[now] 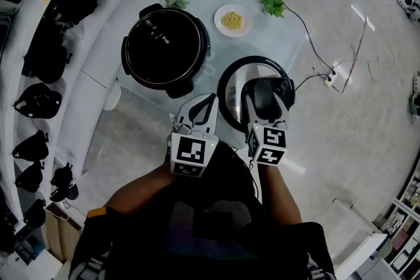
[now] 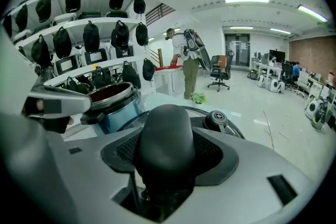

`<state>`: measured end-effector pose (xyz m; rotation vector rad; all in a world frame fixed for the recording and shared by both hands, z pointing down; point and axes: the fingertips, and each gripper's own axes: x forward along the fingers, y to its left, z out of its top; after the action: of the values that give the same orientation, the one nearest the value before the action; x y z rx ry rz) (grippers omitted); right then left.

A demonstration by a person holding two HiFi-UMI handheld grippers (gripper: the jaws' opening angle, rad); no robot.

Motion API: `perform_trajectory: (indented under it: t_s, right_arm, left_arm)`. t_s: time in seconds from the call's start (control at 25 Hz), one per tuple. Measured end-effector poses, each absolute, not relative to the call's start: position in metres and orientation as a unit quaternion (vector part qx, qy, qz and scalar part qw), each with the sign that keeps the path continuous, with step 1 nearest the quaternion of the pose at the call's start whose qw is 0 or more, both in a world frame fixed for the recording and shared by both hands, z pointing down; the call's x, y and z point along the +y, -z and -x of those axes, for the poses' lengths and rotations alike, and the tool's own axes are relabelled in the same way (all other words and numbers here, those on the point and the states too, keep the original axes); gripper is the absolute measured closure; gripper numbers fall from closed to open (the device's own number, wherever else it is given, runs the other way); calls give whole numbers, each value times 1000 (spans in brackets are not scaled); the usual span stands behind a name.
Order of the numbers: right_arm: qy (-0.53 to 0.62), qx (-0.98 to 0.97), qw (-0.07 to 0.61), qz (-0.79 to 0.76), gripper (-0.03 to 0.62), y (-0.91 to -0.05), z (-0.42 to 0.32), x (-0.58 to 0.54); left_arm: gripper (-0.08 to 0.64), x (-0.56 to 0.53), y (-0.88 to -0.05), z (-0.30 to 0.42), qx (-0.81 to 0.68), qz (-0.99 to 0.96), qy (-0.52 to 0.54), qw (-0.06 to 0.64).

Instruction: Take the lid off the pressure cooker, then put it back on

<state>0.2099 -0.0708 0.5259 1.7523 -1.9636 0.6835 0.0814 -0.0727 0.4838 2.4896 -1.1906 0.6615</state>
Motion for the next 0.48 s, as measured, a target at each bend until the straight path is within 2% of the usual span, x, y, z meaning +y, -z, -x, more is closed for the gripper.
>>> perform_trajectory:
  t_s: [0.24, 0.48]
  right_arm:
    - [-217, -736, 193, -612, 302, -473, -201, -85]
    - [-185, -786, 190, -558, 302, -436, -163, -112]
  left_arm:
    - [552, -83, -451, -56, -444, -861, -204, 141]
    - [552, -92, -432, -7, -489, -840, -195, 132]
